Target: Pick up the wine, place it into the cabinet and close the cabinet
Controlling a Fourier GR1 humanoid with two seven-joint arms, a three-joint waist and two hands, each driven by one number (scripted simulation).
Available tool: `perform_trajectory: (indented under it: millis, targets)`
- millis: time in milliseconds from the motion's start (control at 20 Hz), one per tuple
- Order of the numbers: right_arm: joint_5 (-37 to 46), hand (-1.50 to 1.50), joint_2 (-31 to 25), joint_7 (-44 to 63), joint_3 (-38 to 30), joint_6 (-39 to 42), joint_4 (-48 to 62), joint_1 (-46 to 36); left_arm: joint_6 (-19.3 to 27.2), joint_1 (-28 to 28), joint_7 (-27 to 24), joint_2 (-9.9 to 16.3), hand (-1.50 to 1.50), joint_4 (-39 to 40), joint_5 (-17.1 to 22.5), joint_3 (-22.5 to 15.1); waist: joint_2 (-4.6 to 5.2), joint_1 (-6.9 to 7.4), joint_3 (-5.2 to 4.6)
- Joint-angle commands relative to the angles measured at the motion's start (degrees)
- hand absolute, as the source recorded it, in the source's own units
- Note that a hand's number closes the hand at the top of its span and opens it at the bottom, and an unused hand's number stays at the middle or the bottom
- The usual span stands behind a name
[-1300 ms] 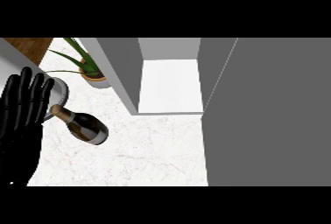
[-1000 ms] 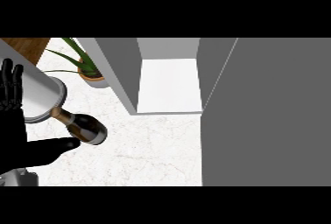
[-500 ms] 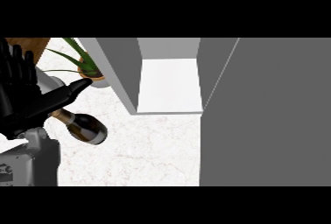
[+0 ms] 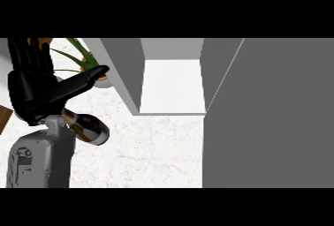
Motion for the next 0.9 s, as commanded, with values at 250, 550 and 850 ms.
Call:
perform_trajectory:
  millis: [250, 550, 850]
  targets:
    - [-2.3, -1.50, -0.8, 6.5, -3.7, -0.2, 0.5, -6.8, 0.7, 3.3, 2.5, 1.2, -1.50, -3.8, 0.7, -1.4, 0.01, 0.42, -0.02]
    - [-2.2, -1.50, 0.8, 9.4, -2.7, -1.0, -1.7, -6.7, 4.6, 2.8, -0.4, -0.8, -1.50, -1.3, -1.6, -4.5, 0.01, 0.20, -0.01]
    - [-0.2, -1.50, 2.4, 8.7, -1.6, -0.1, -1.6, -5.8, 7.4, 10.8, 2.4, -0.8, -1.50, -7.6, -3.6, -8.0, -0.05, 0.39, -0.01]
